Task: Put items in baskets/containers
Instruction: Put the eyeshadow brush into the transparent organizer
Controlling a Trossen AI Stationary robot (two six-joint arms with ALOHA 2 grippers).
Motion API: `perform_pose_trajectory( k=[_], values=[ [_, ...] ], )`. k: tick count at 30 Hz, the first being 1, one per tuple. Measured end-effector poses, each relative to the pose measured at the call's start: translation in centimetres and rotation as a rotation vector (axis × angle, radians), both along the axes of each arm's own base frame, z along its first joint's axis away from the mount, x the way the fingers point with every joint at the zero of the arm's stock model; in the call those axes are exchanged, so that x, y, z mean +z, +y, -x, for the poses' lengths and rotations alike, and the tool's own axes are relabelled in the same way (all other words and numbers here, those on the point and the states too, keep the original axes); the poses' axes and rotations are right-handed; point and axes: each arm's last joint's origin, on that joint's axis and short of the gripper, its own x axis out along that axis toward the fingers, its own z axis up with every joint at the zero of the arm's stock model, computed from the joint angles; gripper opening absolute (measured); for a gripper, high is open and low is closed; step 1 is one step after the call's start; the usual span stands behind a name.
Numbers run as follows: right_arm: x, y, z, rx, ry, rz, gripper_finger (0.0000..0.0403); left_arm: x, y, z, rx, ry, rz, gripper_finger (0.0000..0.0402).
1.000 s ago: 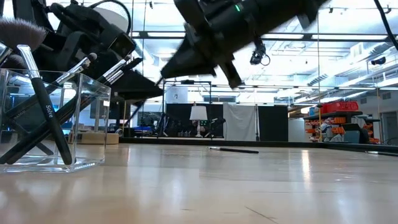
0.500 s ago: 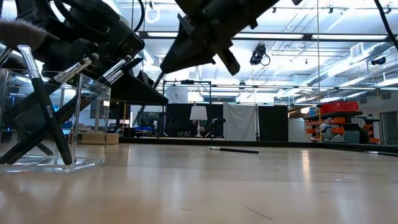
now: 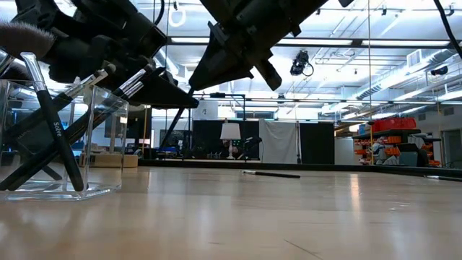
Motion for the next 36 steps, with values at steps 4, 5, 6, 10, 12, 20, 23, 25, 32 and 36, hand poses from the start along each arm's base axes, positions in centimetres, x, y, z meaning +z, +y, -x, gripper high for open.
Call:
perform_pose_trajectory(
  k=[4,5,6,10,12,20,23,25,32,36],
  values=[
    [0.0,-0.1,0.0,-0.002,0.000,0.000,0.0008,0.7,-0.3,-0.8,-0.010,-0.003,-0.012,0.0120],
    [0.0,-0.1,0.0,-0.003,0.001,0.000,0.0008,0.9,-0.4,-0.9,-0.014,0.001,-0.024,0.0116],
    [0.0,-0.1,0.0,-0.003,0.001,0.001,0.0008,0.9,-0.5,-1.1,-0.023,0.007,-0.041,0.0110],
    [0.0,-0.1,0.0,0.003,0.005,0.001,0.0008,1.1,-0.8,-1.5,-0.007,0.047,-0.070,0.0070],
    [-0.1,-0.2,0.0,0.000,0.008,0.009,0.0009,1.1,-0.9,-1.5,0.006,0.061,-0.075,0.0045],
    [0.1,0.0,0.4,0.020,0.046,0.042,0.0049,1.1,-1.0,-1.5,0.024,0.064,-0.081,0.0019],
    [1.3,0.2,1.3,-0.010,0.040,0.059,0.0079,1.1,-0.8,-1.2,0.060,0.079,-0.087,0.0017],
    [2.5,0.7,1.9,-0.037,0.009,0.098,0.0097,1.6,-0.7,-0.9,0.078,0.071,-0.086,0.0017],
    [4.5,2.4,3.4,-0.126,-0.068,0.261,0.0133,6.1,-0.8,3.0,0.154,-0.061,-0.034,0.0017],
    [3.9,2.5,3.3,-0.149,-0.084,0.263,0.0136,9.1,-1.9,6.4,0.080,-0.183,0.116,0.0017]
  ],
)
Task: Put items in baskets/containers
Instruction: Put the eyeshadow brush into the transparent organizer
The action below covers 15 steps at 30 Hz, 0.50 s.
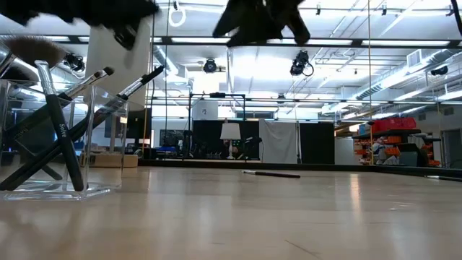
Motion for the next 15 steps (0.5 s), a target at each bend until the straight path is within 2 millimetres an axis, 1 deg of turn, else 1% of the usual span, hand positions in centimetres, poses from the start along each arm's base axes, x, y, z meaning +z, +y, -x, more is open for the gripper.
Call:
perform_pose_trajectory(
  k=[2,4,8,11,15],
  values=[
    [-0.8,-0.1,0.1,0.000,-0.002,0.000,0.0137,1.1,-0.8,1.6,-0.067,-0.030,0.079,0.0017],
    [-1.1,-0.1,0.1,0.001,-0.041,-0.016,0.0137,1.9,-1.6,3.3,-0.144,-0.051,0.147,0.0017],
    [-2.1,-0.2,0.3,0.014,-0.083,-0.016,0.0137,2.6,-3.2,5.9,-0.283,-0.037,0.272,0.0017],
    [-2.4,-0.2,0.4,0.017,-0.120,-0.027,0.0137,2.1,-4.1,7.3,-0.304,0.033,0.304,0.0017],
    [-2.5,-0.3,0.4,0.023,-0.146,-0.027,0.0137,0.4,-4.9,8.5,-0.205,0.160,0.278,0.0017]
  ],
)
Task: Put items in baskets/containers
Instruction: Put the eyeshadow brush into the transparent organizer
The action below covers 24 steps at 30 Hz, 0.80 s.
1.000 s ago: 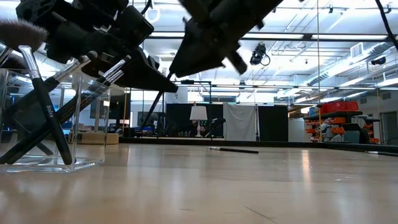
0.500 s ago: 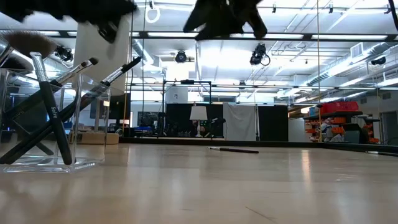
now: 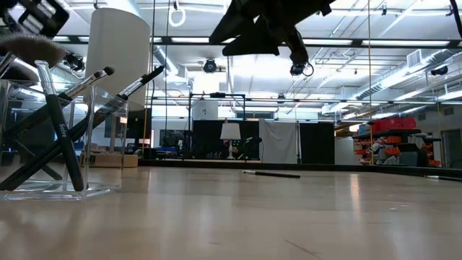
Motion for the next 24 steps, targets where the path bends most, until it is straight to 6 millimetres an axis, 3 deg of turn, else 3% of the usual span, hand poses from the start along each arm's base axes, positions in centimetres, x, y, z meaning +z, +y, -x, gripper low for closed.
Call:
perform_pose_trajectory(
  k=[24],
  values=[
    [0.3,0.0,-0.2,0.030,-0.023,0.005,0.0137,-5.5,-4.4,0.8,0.271,0.136,-0.041,0.0026]
  ],
)
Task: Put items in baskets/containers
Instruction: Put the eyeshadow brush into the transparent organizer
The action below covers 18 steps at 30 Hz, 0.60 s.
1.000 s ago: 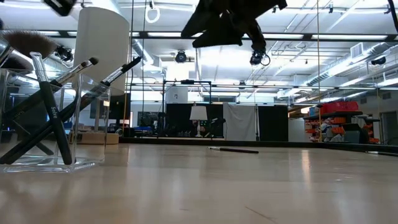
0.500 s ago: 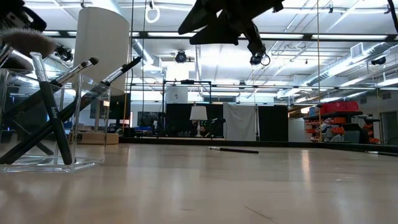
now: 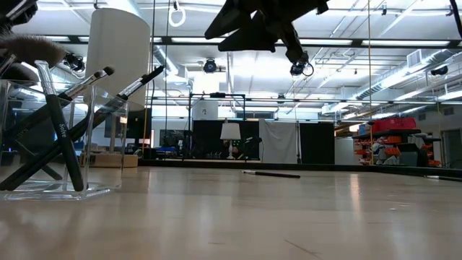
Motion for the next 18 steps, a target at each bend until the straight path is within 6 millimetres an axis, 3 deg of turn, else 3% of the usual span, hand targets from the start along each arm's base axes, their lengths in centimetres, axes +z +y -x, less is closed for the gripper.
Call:
perform_pose_trajectory(
  k=[11,18],
  values=[
    [0.01,0.01,-0.01,0.003,0.000,-0.001,0.0137,-0.52,-0.10,0.04,0.008,0.027,0.010,0.0054],
    [0.01,-0.06,-0.03,0.001,0.000,-0.001,0.0137,-0.54,0.15,0.32,-0.055,0.094,0.012,0.0096]
  ],
)
